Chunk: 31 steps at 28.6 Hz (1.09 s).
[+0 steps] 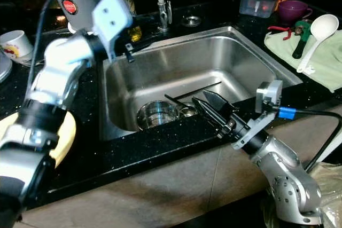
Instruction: Kitchen organization
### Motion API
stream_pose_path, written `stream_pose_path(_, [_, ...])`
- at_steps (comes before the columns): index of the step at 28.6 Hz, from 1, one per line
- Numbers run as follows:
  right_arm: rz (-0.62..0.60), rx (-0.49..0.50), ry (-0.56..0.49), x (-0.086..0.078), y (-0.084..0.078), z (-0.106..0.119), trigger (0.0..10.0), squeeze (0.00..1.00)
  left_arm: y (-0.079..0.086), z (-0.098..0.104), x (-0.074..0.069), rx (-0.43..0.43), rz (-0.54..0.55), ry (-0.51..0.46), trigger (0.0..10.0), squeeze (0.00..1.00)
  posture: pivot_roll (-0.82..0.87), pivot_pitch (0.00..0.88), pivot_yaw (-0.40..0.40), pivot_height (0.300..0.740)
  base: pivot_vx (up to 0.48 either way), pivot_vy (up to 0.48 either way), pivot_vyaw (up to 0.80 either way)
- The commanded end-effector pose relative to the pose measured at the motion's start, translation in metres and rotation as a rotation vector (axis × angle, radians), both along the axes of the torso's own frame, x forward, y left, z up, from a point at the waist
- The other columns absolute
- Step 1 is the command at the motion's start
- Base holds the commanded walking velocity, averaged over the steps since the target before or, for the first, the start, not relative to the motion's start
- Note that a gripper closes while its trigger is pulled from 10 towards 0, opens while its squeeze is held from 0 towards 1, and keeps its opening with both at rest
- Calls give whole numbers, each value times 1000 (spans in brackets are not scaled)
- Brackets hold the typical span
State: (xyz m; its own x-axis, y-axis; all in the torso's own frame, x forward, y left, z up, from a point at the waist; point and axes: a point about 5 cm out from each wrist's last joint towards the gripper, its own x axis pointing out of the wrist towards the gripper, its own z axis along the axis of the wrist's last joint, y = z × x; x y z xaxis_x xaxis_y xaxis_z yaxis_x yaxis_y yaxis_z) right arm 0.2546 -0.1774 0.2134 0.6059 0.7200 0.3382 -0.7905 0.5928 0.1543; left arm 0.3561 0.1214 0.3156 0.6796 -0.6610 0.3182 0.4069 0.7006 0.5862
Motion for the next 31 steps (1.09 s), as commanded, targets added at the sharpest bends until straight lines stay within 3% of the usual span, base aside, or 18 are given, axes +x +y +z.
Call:
stream_pose_path(1, [37,23,-16,0,4,1,10000,0,9,6,-9,-53,91,-34,10000,0,-13,78,45,740,0,0,800])
stream_pose_path(4, [55,16,-18,1,6,0,10000,0,16,4,-24,-159,163,-39,10000,0,2,76,40,740,0,0,800])
stream_pose_path(7, [62,21,-17,2,6,0,10000,0,19,3,-32,-191,186,-52,10000,0,10,74,39,740,0,0,800])
stream_pose_path(8, [73,28,-18,4,6,-1,10000,0,17,1,-49,-217,203,-70,10000,0,28,70,35,740,0,0,800])
stream_pose_path(9, [78,30,-20,5,7,-1,10000,0,14,0,-56,-206,211,-84,10000,0,30,70,35,740,0,0,800])
stream_pose_path(12, [93,36,-23,6,9,-2,10000,0,12,-5,-67,-183,265,-105,10000,0,38,68,33,740,0,0,800])
stream_pose_path(16, [106,38,-23,7,11,-3,10000,0,14,-12,-75,-271,324,-64,10000,0,39,62,31,740,0,0,800])
stream_pose_path(20, [113,36,-20,7,11,-3,10000,0,3,-14,-86,-374,244,1,10000,0,40,56,27,740,0,0,800])
stream_pose_path(22, [115,33,-19,7,9,-4,10000,0,-3,-19,-92,-478,183,81,10000,0,41,55,27,740,0,0,800])
stream_pose_path(26, [122,32,-19,9,9,-4,10000,0,-15,-32,-110,-603,97,217,10000,0,46,48,22,740,0,0,800])
stream_pose_path(29, [131,31,-19,9,10,-5,10000,0,-17,-41,-117,-688,78,290,10000,0,50,47,18,740,0,0,800])
stream_pose_path(31, [141,28,-15,10,11,-6,10000,0,-12,-48,-117,-796,97,356,10000,0,57,49,11,740,0,0,800])
